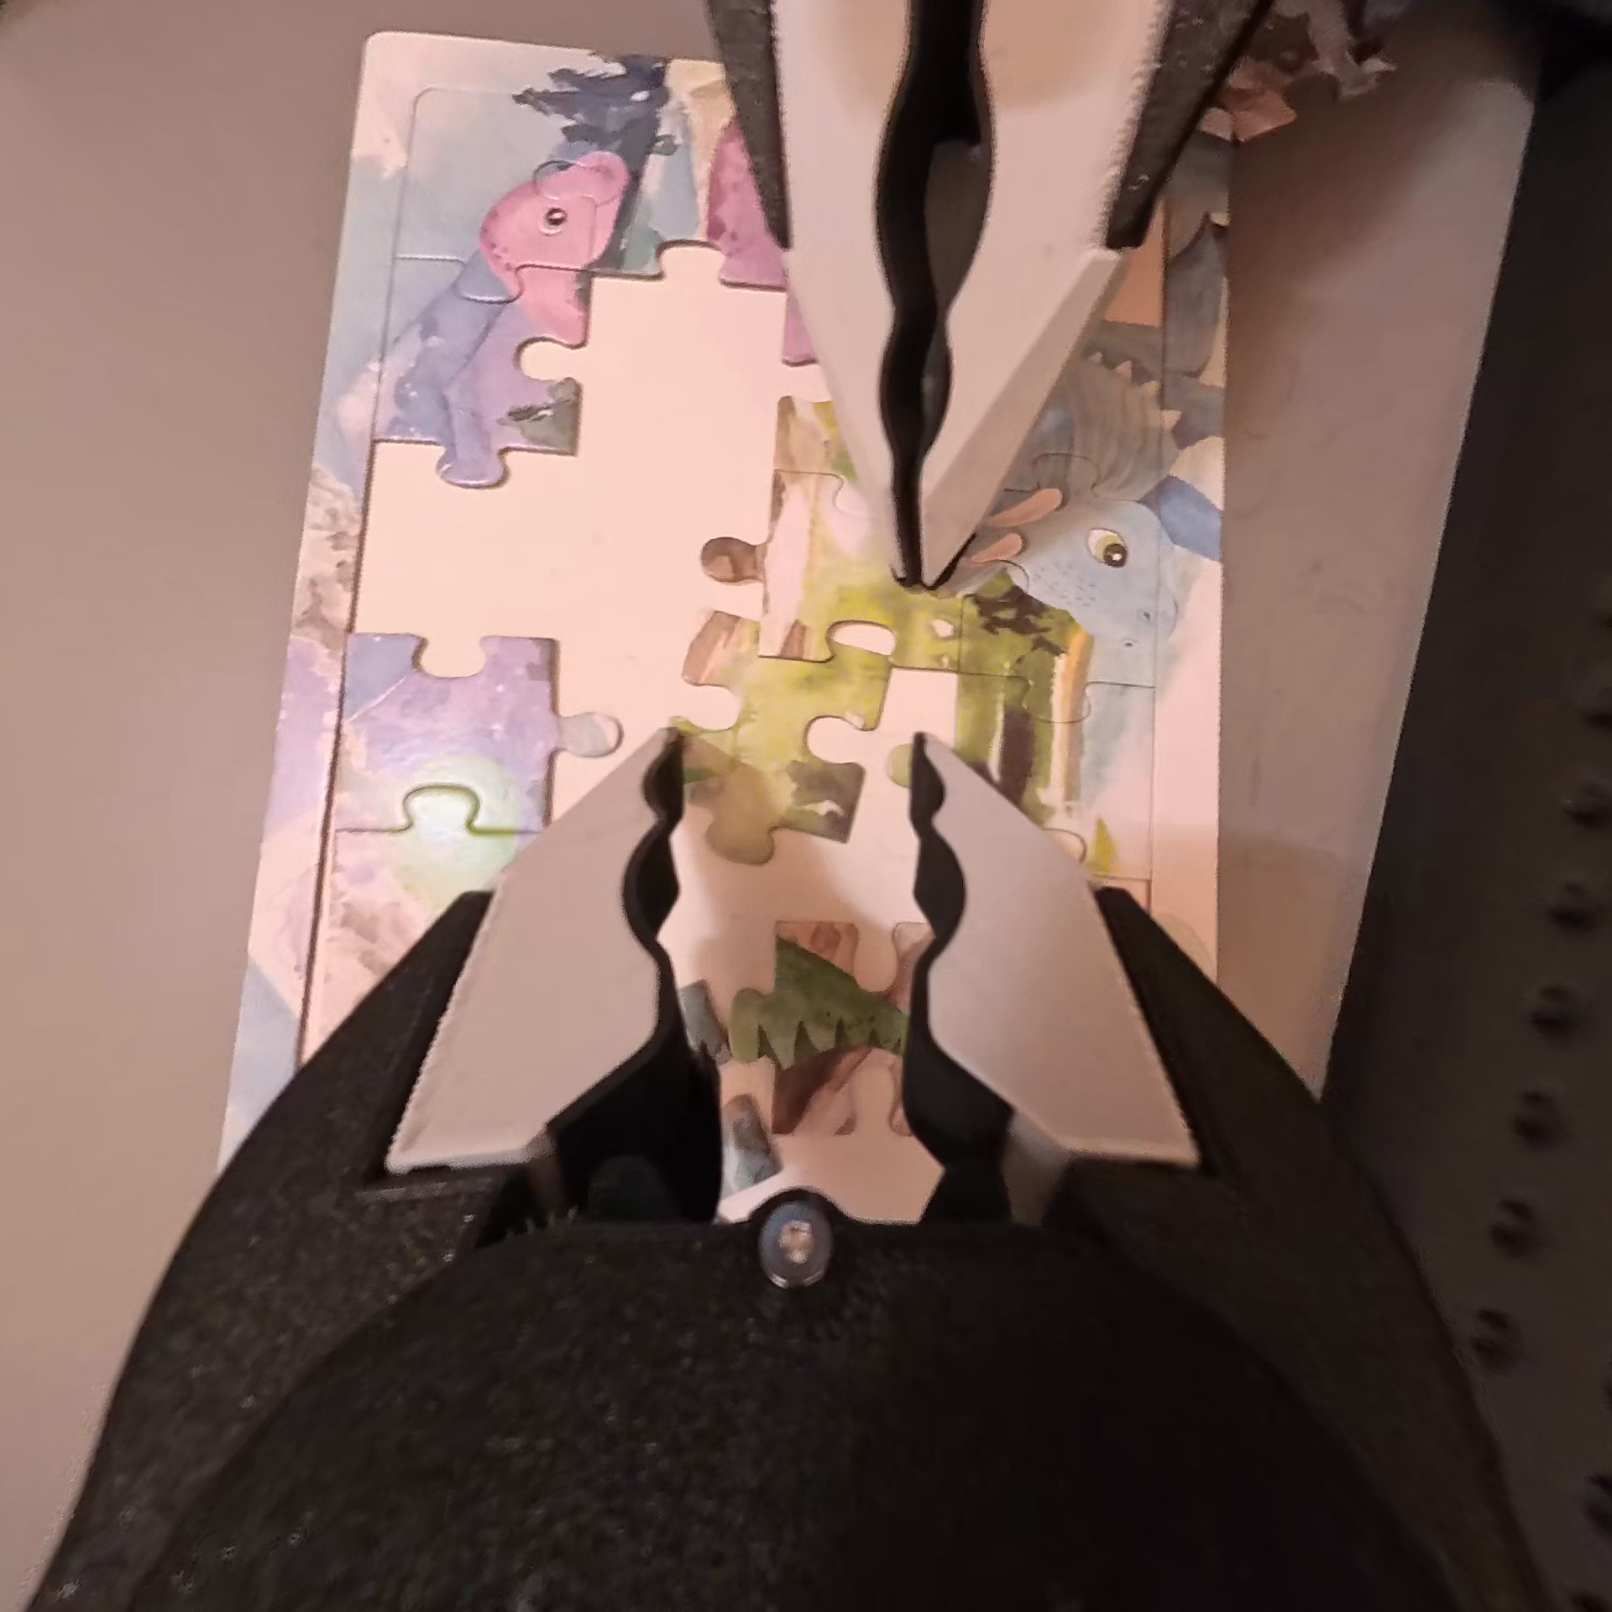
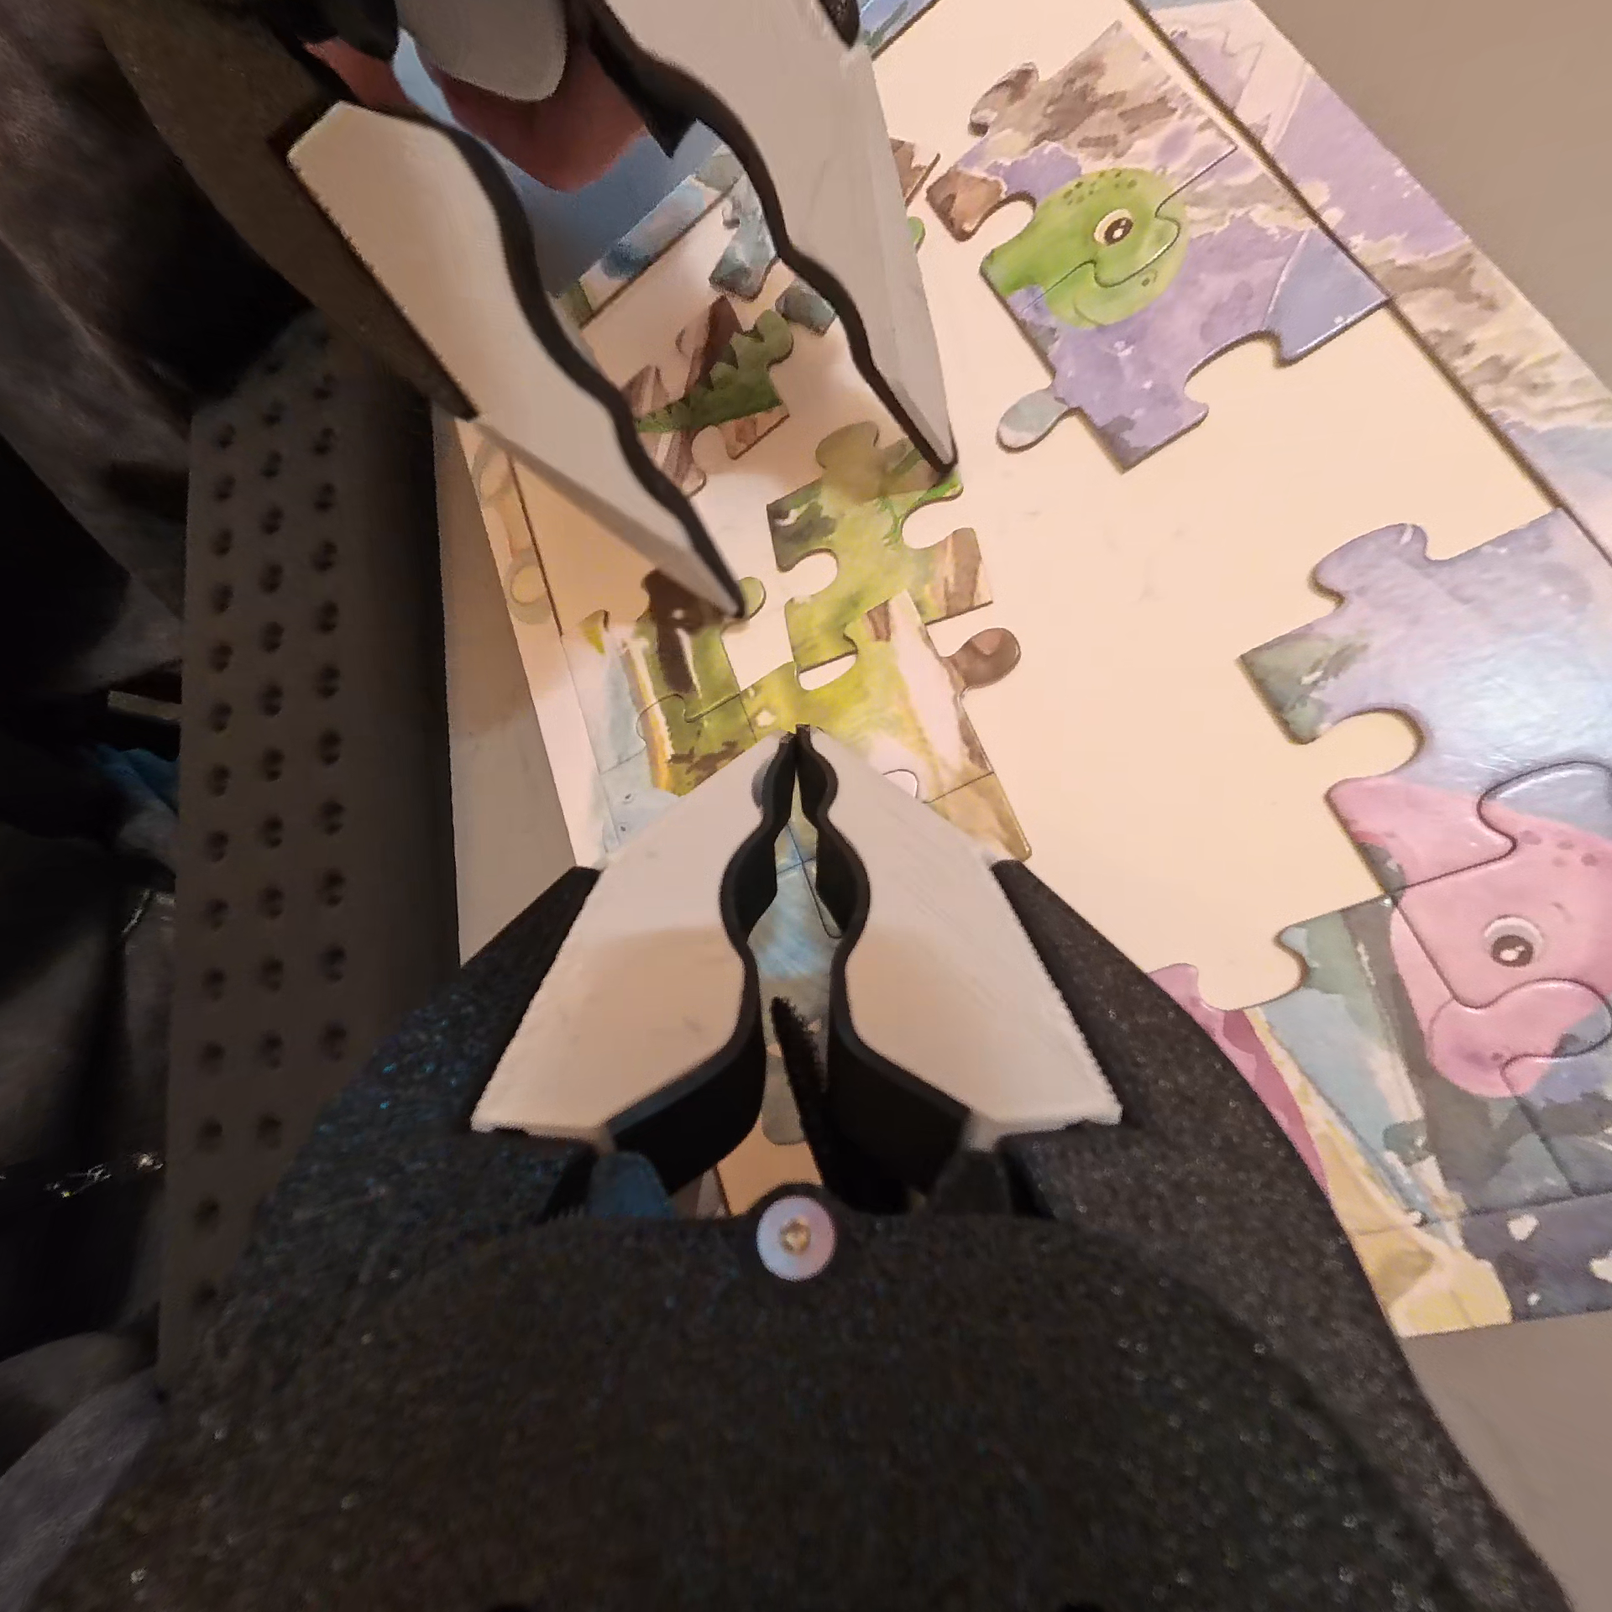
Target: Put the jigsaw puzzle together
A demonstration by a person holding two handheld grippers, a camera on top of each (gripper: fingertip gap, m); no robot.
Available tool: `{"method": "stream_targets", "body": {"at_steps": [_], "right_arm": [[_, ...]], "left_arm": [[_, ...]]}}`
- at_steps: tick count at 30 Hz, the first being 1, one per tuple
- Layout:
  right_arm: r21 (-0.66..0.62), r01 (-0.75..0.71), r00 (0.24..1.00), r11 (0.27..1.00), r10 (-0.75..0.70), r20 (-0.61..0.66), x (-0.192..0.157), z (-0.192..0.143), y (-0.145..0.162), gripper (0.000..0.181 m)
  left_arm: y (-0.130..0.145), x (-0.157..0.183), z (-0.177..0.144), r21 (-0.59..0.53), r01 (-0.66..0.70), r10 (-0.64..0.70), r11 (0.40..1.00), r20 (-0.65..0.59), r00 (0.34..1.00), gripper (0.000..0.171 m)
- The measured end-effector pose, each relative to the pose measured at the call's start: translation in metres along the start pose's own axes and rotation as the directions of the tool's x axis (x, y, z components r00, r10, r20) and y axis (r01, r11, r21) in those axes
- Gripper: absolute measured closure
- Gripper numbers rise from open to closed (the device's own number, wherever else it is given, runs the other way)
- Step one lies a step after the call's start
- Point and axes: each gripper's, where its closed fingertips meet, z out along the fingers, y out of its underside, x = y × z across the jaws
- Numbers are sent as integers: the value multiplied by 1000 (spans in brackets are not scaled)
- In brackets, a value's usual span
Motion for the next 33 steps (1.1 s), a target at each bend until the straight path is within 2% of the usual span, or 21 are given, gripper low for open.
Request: {"method": "stream_targets", "body": {"at_steps": [2,10,15,17,22,28,33], "right_arm": [[0,-5,1000,1000,5,6,0,0,0,181],[6,-8,1000,1000,7,11,0,0,0,181],[6,-8,1000,1000,8,7,0,0,0,181],[7,-13,1000,1000,13,10,0,0,0,181],[8,-15,1000,1000,15,10,0,0,0,181],[10,-27,999,1000,26,23,0,0,0,181],[11,-30,999,999,30,29,0,0,0,181]], "left_arm": [[2,-4,-2,-3,0,0,1000,14,1000,133],[11,4,-8,-19,-46,47,999,41,998,140],[15,9,-13,-39,-78,79,996,19,997,132],[14,6,-15,-43,-148,150,988,42,988,116],[8,1,-14,-45,-311,312,949,20,950,114],[2,-13,-9,-75,-277,272,958,-64,960,116],[4,-11,-2,-81,-246,233,966,-144,962,117]]}}
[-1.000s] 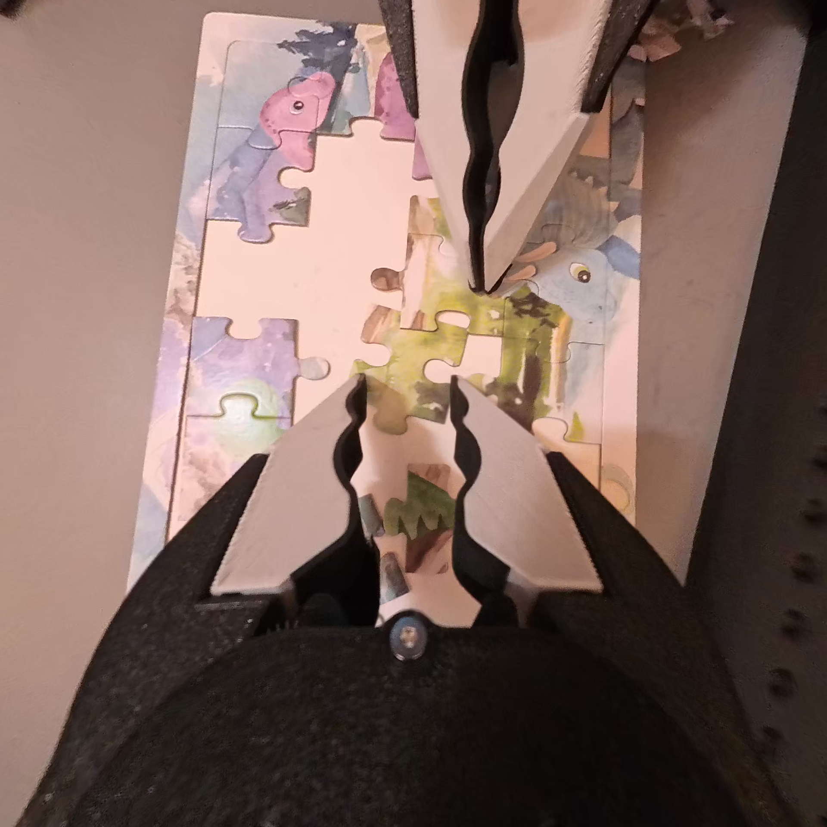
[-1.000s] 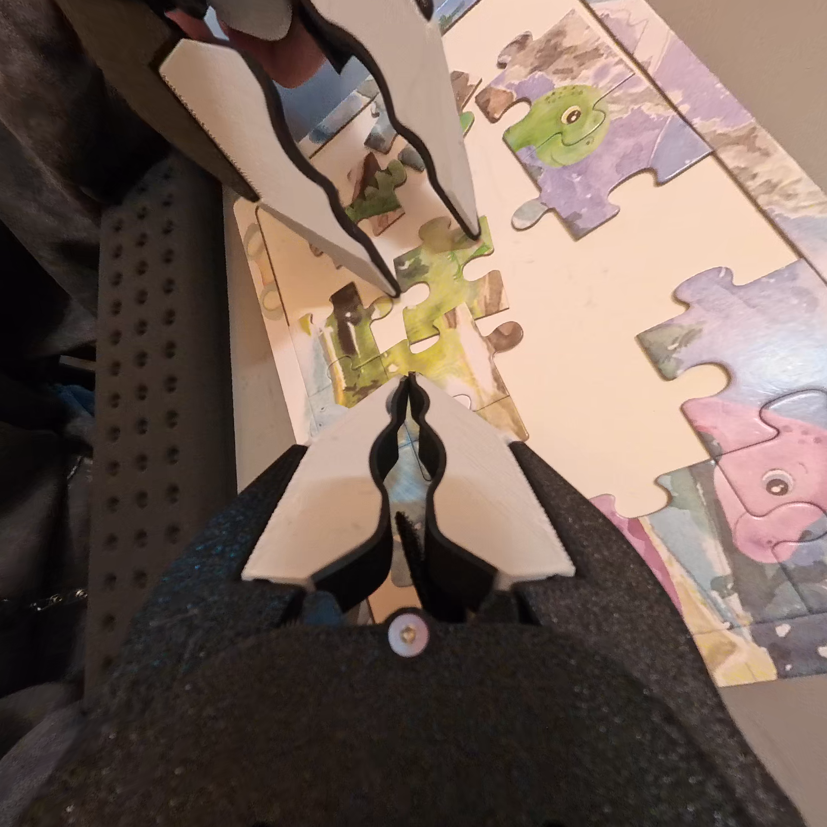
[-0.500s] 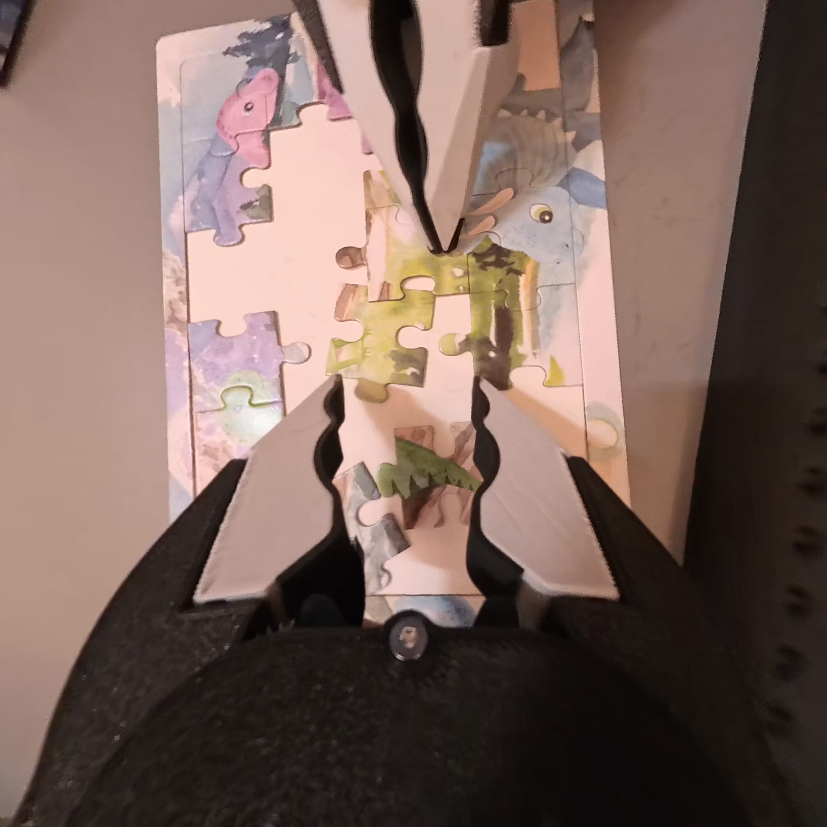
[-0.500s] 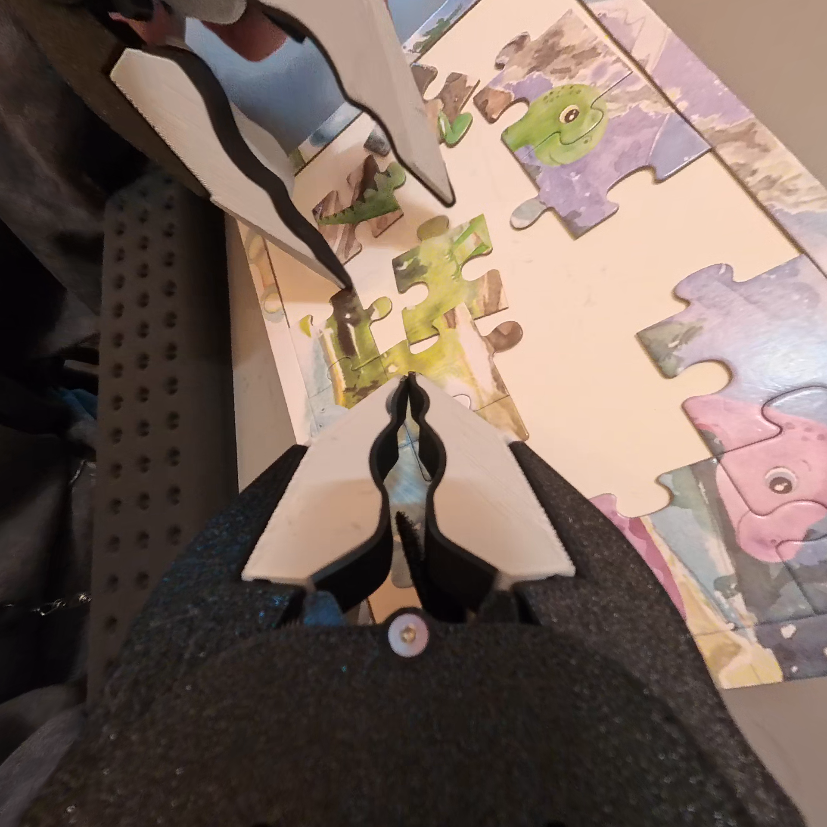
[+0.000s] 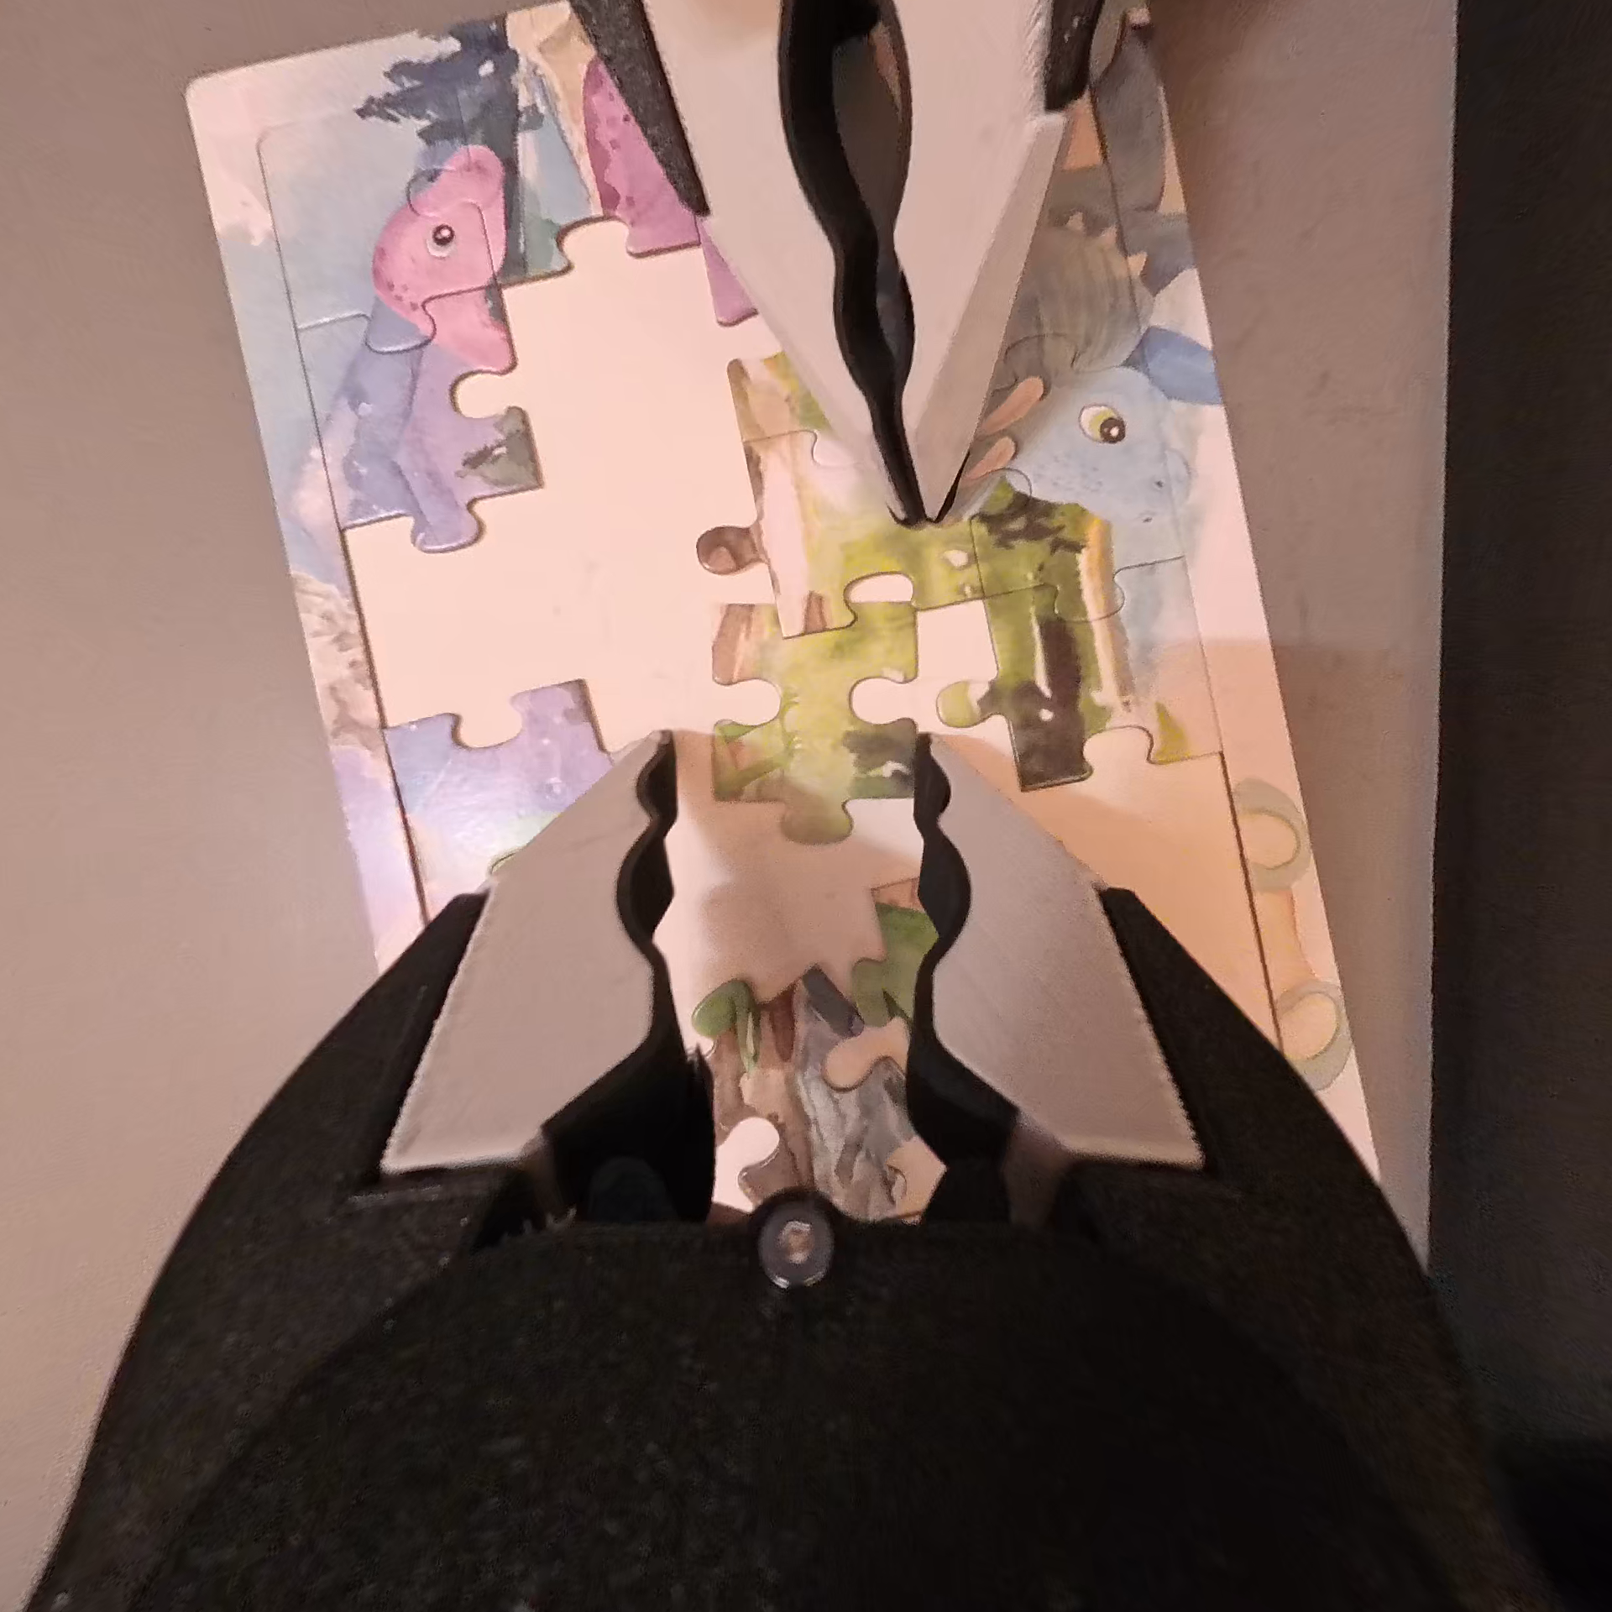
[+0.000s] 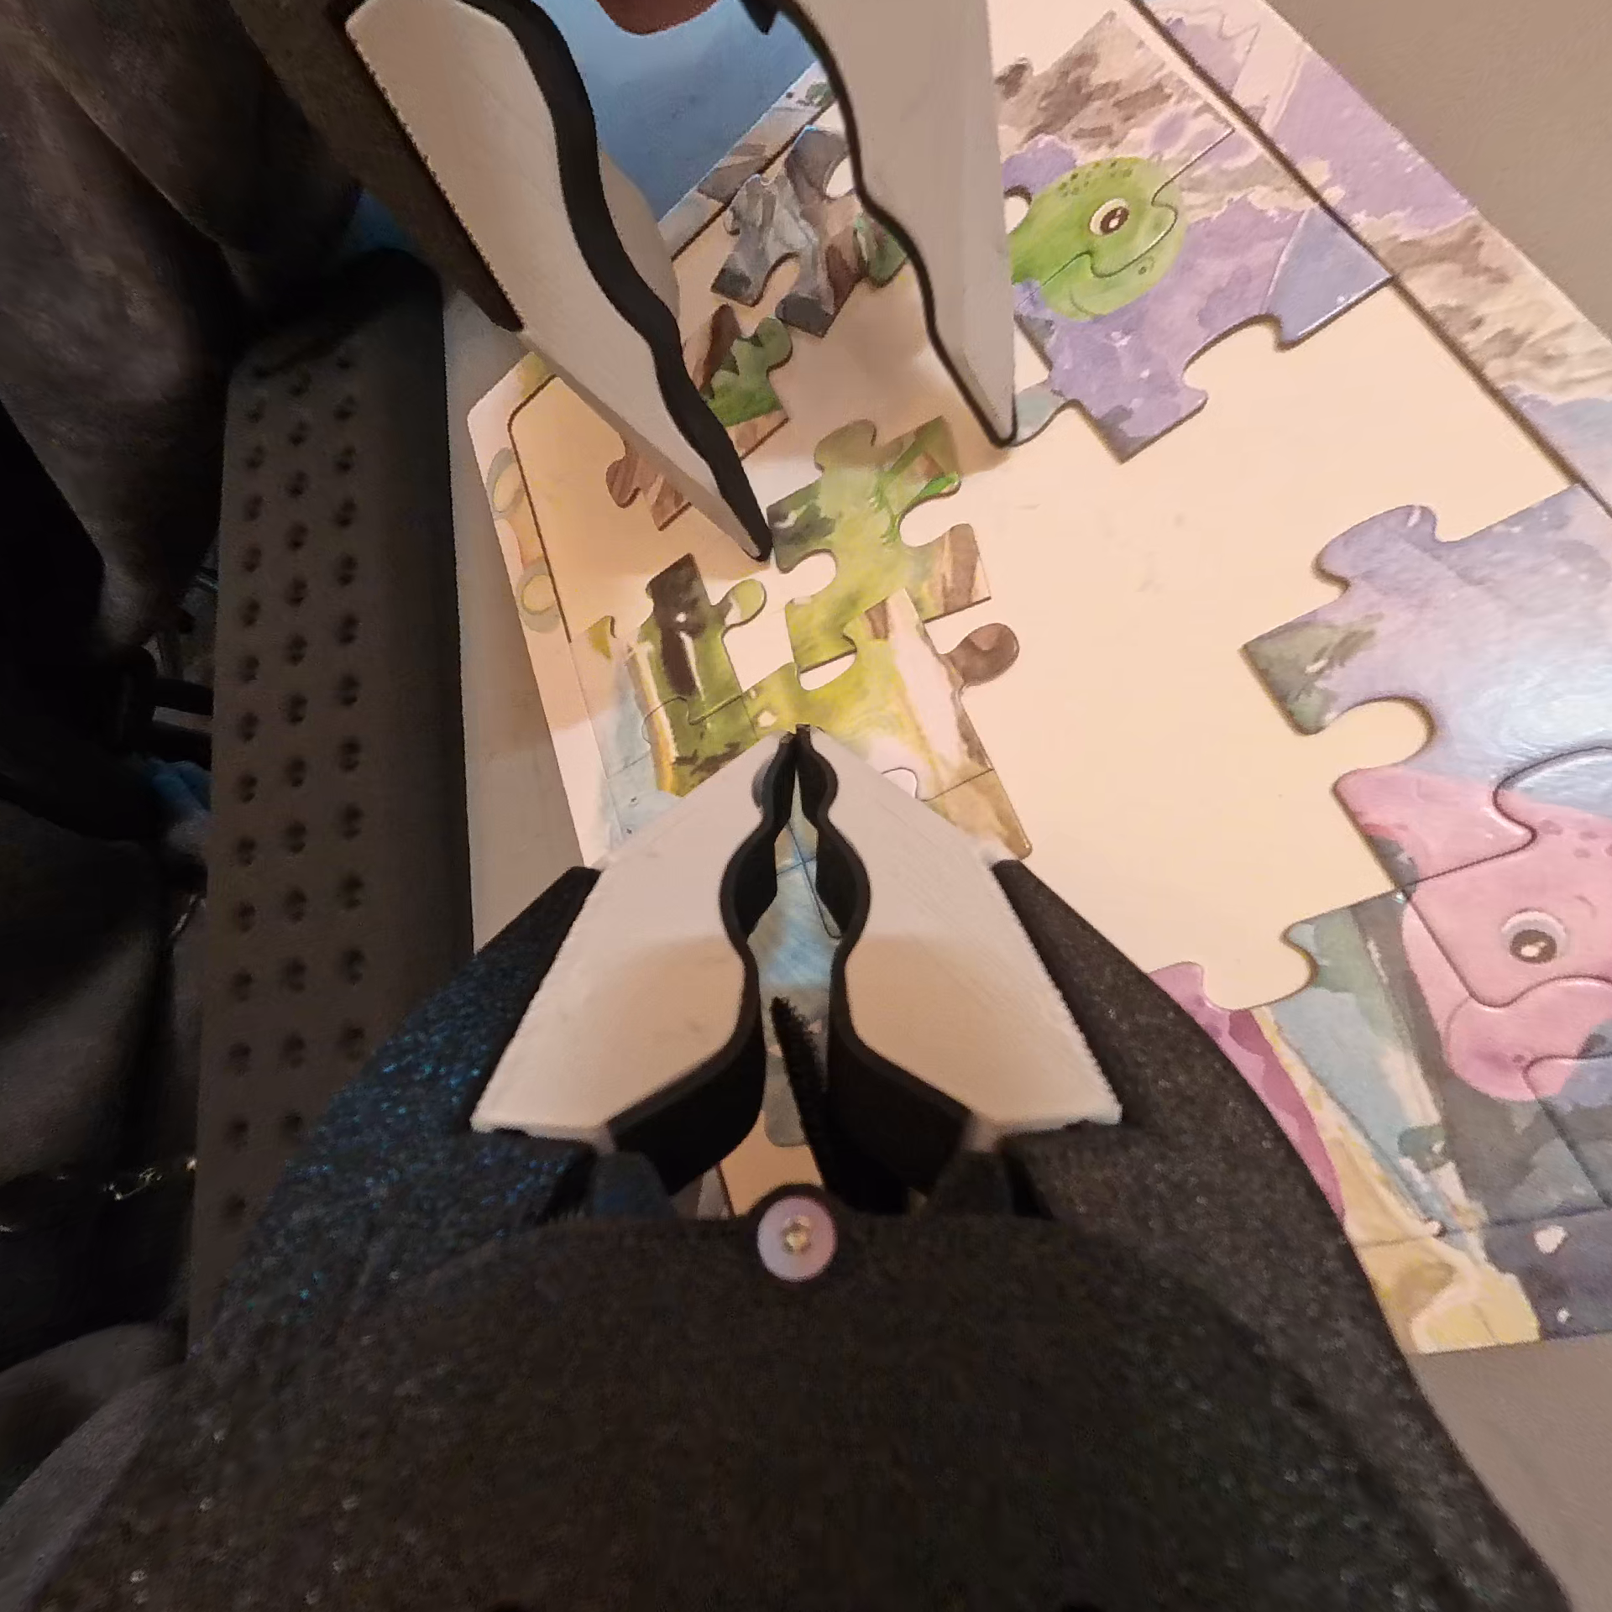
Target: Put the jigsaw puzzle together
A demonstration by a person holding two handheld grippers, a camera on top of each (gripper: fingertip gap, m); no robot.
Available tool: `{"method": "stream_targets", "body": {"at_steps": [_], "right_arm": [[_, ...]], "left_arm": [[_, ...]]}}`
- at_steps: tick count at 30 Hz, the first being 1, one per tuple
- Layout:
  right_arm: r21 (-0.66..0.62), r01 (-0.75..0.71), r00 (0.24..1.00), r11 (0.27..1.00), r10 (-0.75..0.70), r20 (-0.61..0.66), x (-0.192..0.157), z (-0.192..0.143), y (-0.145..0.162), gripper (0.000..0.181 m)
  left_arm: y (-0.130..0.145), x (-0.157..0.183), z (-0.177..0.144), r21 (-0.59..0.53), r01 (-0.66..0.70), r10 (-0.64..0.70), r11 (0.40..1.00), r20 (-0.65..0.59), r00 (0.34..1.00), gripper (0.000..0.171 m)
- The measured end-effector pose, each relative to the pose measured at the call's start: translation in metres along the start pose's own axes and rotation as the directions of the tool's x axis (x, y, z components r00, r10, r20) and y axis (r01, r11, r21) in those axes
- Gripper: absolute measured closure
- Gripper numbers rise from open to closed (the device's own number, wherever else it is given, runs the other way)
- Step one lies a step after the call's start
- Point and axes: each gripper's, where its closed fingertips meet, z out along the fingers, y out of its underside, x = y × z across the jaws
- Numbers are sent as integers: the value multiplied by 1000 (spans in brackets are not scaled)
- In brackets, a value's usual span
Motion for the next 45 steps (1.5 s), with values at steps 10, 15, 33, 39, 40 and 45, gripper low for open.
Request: {"method": "stream_targets", "body": {"at_steps": [10,15,33,39,40,45], "right_arm": [[-2,1,1000,1000,-1,-5,0,0,0,181],[-2,0,1000,1000,0,-5,0,0,0,181],[-2,1,1000,1000,-1,-8,0,0,0,181],[-1,0,1000,1000,0,-6,0,0,0,181],[-1,1,1000,1000,-1,-6,0,0,0,181],[-1,-2,1000,1000,2,-4,0,0,0,181]], "left_arm": [[2,7,-1,-4,12,-12,1000,11,1000,123],[2,10,0,-34,26,-26,999,-15,1000,114],[8,12,-11,-76,5,5,997,130,991,132],[6,15,-10,-57,16,-11,998,97,995,111],[6,12,-8,-67,-8,15,998,114,993,111],[2,9,-3,-53,-23,27,998,77,997,111]]}}
